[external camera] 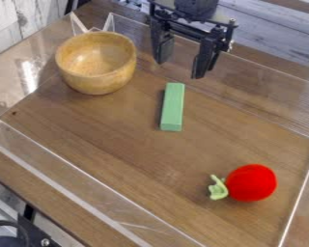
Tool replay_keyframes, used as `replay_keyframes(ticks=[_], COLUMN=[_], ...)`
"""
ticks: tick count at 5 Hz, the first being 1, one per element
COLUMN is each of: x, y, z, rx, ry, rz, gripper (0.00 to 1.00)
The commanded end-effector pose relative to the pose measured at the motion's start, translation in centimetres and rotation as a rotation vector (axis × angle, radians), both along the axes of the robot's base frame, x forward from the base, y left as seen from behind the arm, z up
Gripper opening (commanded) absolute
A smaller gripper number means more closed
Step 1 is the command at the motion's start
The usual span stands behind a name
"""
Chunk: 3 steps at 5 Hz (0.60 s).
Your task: Move the red object to the left side of the table
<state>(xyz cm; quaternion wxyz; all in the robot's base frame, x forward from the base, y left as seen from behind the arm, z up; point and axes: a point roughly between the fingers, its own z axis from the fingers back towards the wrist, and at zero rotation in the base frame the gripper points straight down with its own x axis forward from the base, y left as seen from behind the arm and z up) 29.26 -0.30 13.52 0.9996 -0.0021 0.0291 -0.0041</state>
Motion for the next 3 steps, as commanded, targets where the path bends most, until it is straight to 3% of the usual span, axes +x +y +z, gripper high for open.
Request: replay_keyframes(ticks=[1, 2, 3], x=[-0.8, -1.7, -2.6], y=[-2.4, -5.0, -8.2], z=[-0.2, -0.4, -2.0], rx=[-0.016, -0.031, -0.035], ry=[0.009, 0.015, 0.009], rz=[-0.122, -0.249, -0.426], gripper=[1.0, 1.0, 1.0])
